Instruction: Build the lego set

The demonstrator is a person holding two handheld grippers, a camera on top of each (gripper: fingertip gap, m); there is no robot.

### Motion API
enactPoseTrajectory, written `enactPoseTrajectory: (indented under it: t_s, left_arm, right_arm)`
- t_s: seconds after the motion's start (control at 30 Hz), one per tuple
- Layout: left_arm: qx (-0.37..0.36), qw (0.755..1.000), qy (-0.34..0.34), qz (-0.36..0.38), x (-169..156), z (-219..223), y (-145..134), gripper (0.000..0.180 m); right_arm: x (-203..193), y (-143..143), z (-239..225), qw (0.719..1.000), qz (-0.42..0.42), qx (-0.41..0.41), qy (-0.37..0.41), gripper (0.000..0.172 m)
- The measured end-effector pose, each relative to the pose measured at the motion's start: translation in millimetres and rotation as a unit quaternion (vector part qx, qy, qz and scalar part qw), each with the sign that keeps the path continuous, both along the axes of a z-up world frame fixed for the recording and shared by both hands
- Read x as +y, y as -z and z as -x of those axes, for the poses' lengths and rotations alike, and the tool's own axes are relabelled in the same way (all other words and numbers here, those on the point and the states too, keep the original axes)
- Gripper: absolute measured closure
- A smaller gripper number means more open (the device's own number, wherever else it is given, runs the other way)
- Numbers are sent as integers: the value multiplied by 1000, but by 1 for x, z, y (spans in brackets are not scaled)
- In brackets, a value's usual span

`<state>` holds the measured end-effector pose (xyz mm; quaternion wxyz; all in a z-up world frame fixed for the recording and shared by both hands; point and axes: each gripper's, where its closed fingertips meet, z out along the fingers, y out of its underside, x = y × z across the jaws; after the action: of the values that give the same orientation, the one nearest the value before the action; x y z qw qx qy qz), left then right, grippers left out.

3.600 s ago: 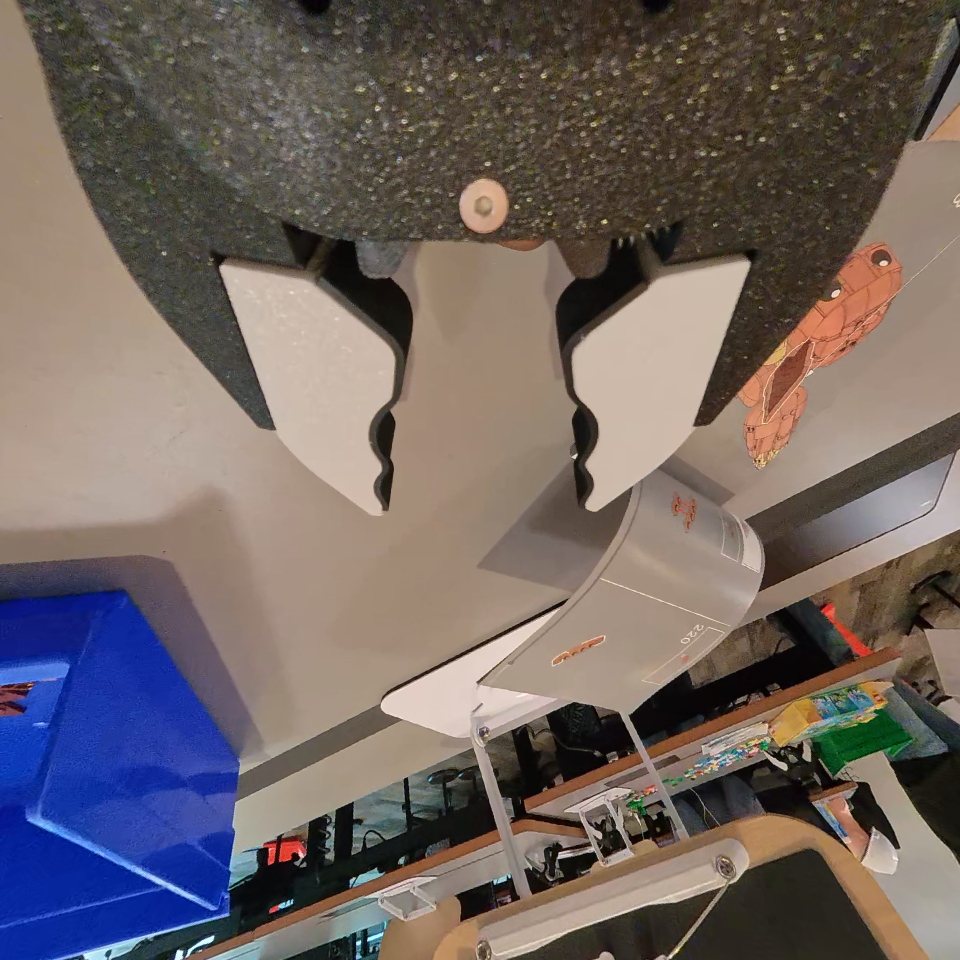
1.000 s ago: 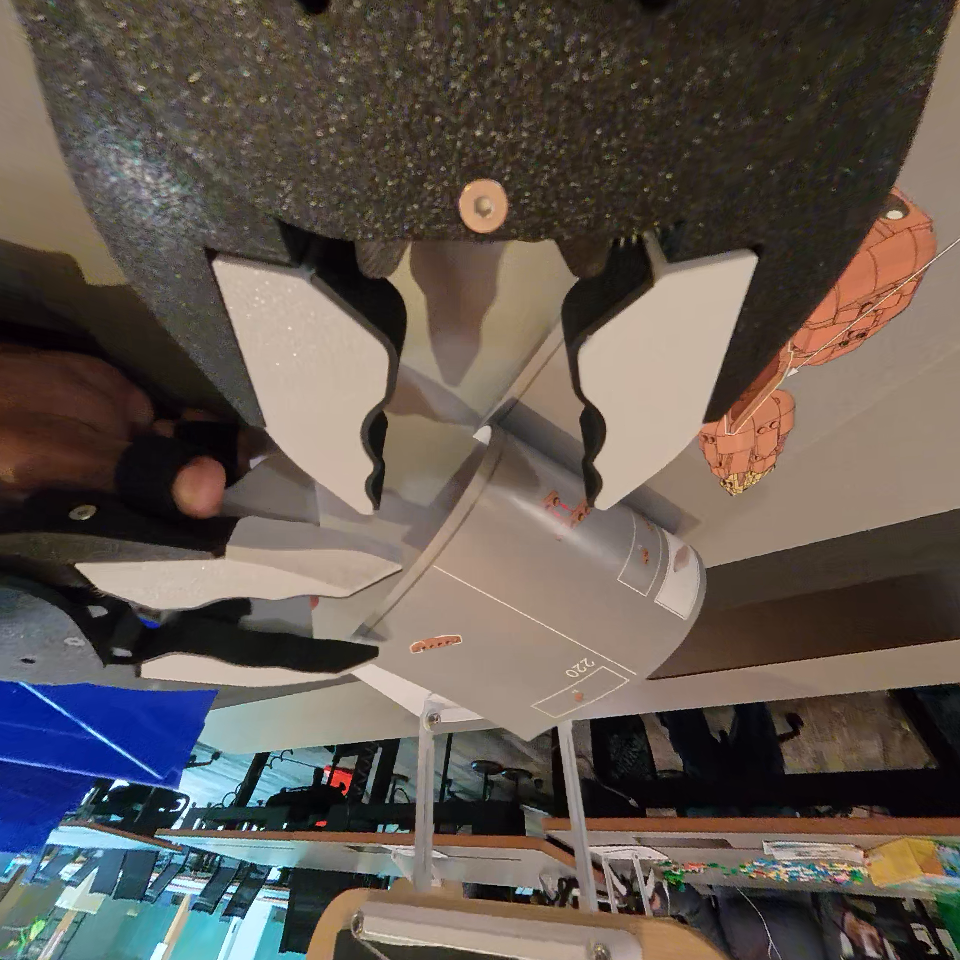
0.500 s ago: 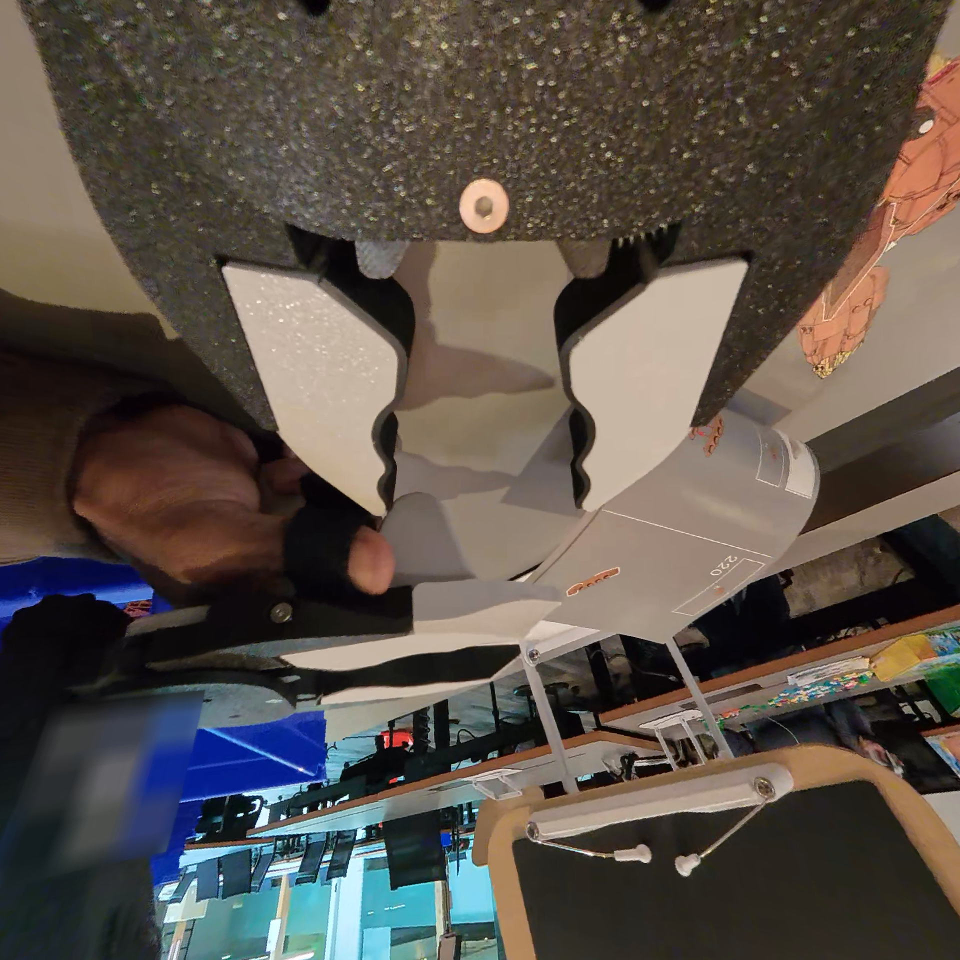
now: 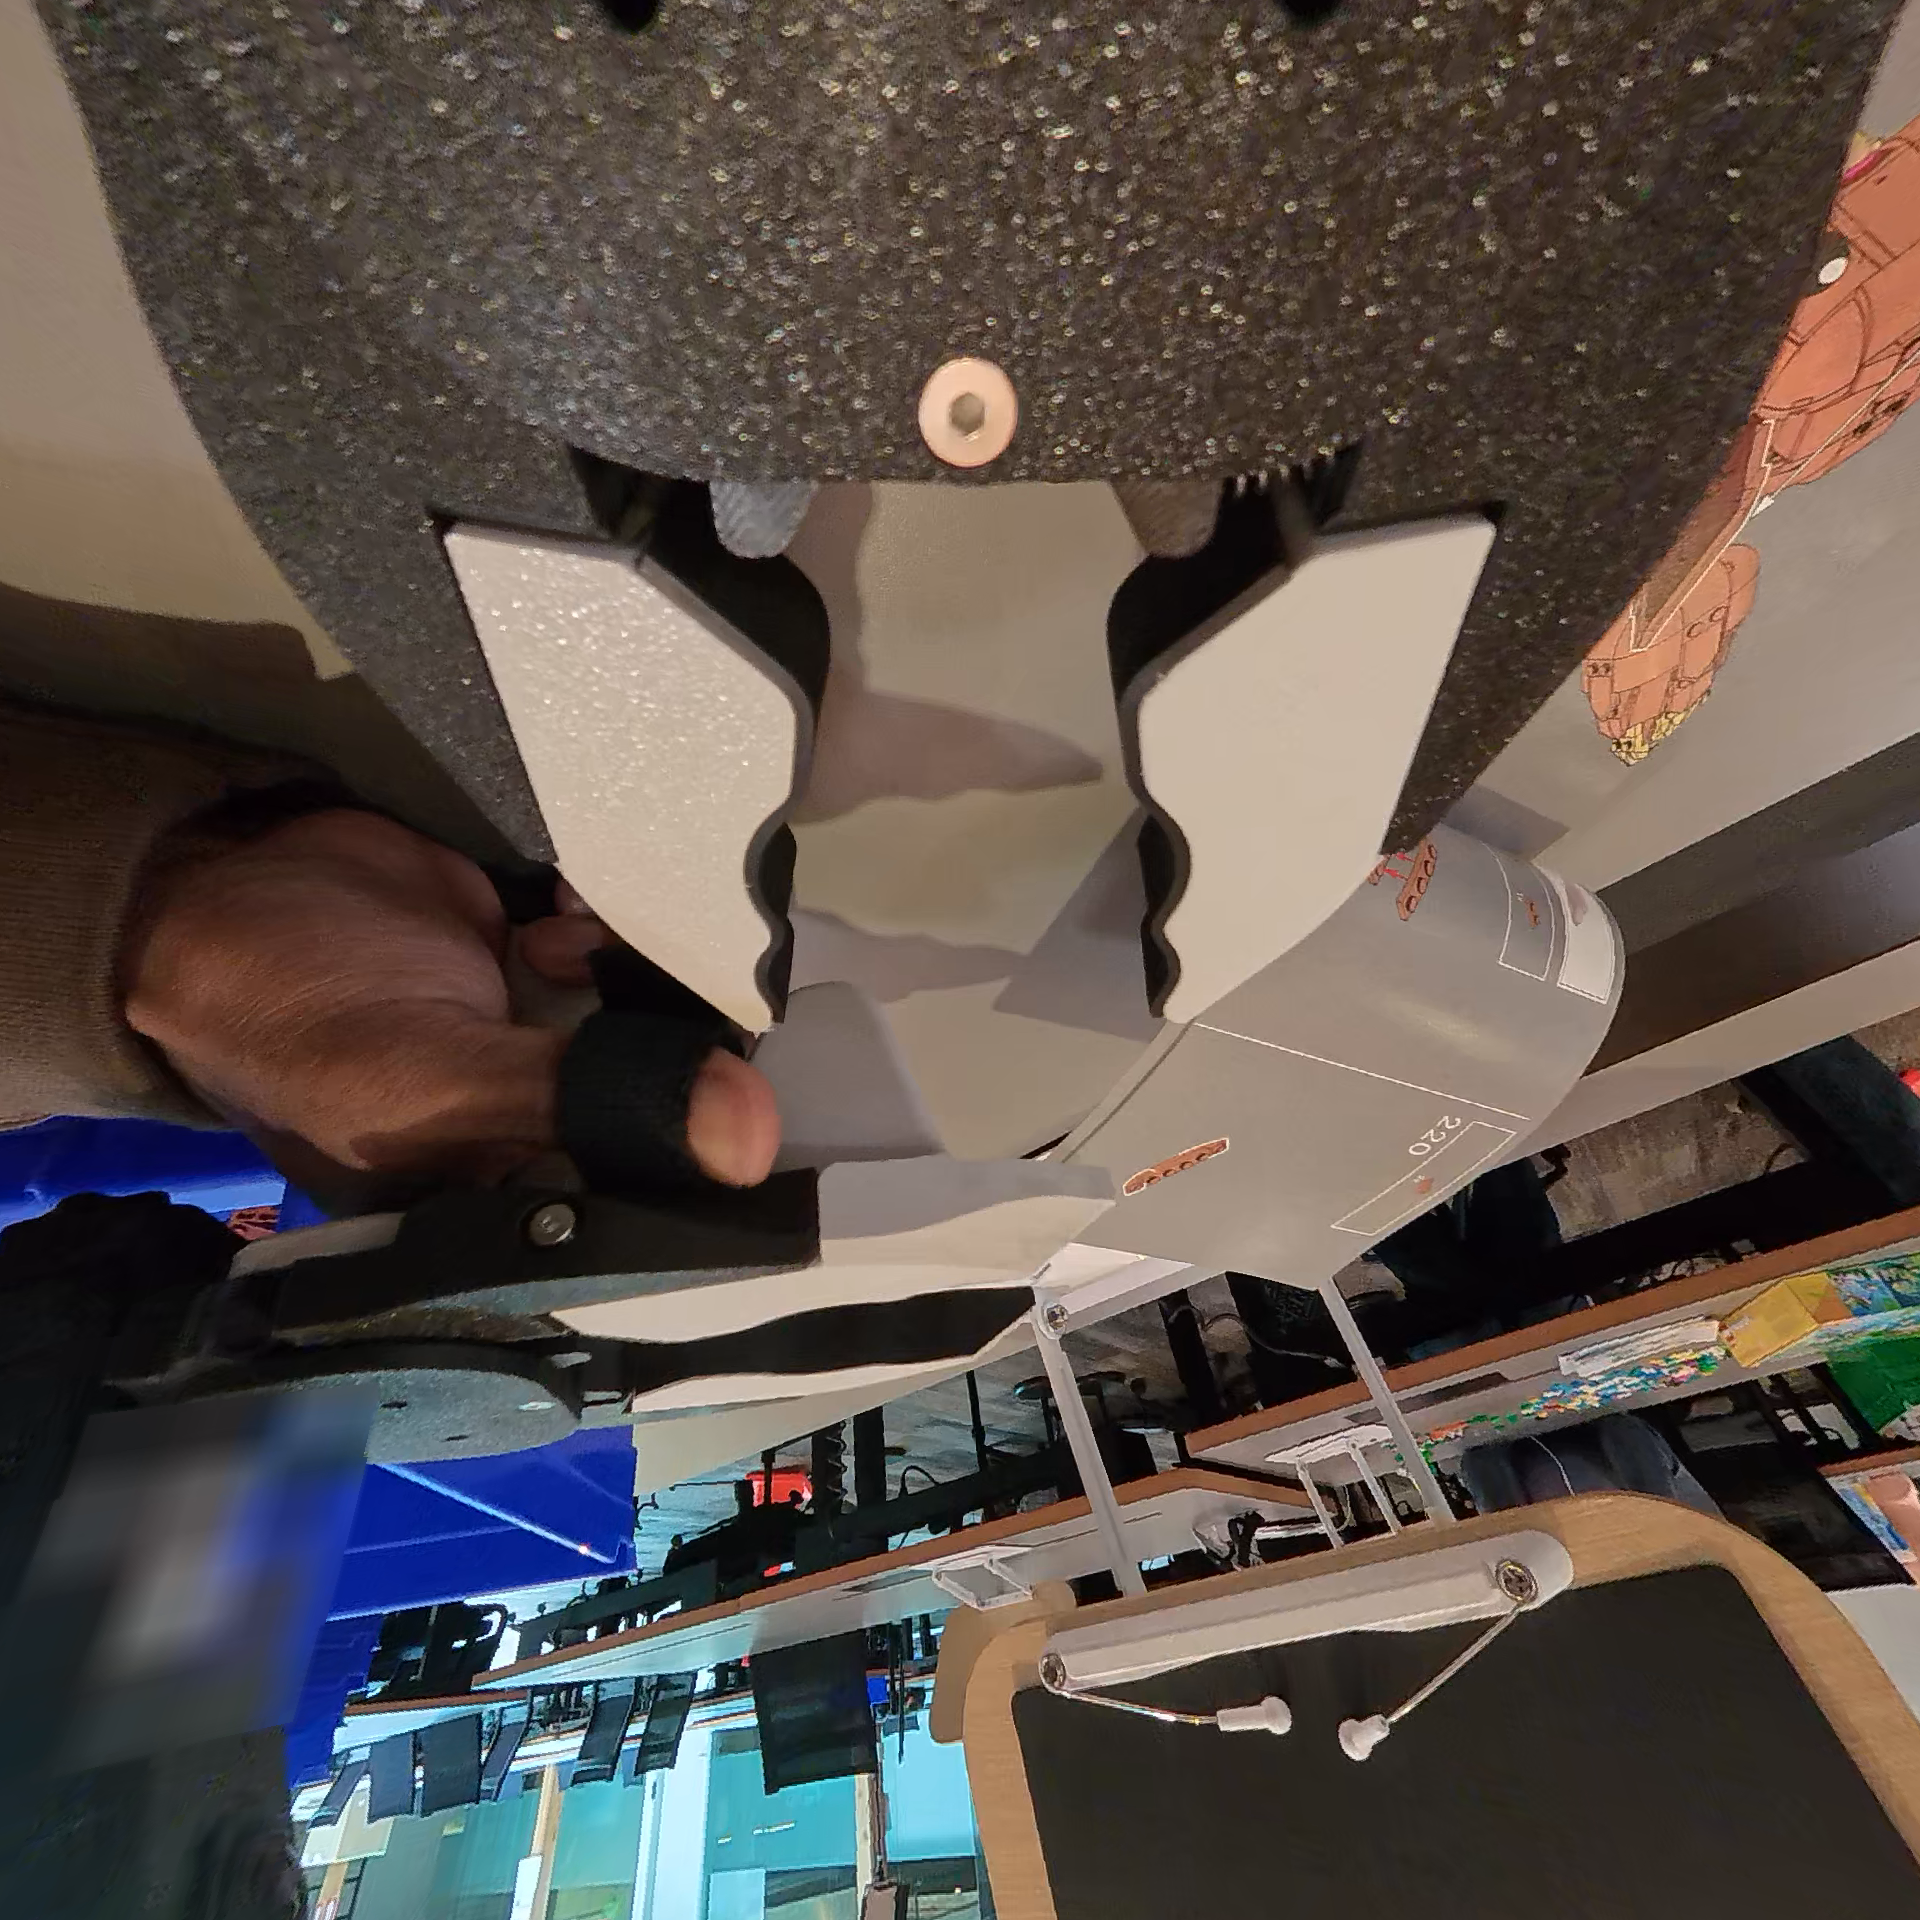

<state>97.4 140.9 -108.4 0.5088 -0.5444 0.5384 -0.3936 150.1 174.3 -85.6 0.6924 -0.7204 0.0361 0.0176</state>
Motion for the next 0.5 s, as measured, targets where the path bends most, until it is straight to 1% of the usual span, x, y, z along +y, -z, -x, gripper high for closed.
enactPoseTrajectory:
  t_s: [0.33, 0.4, 0.5]
  left_arm:
    - [4, 1000, 4, -12, -3, 0, 1, 117]
    - [9, 999, 8, -31, -6, -1, 2, 118]
    - [11, 998, 10, -61, -9, -1, 2, 119]
  right_arm:
    - [-2, -2, 1, 1000, -2, 0, 0, 109]
    - [-10, -9, 3, 1000, -7, -4, 6, 109]
    - [-32, -26, 14, 998, -8, -57, 30, 112]
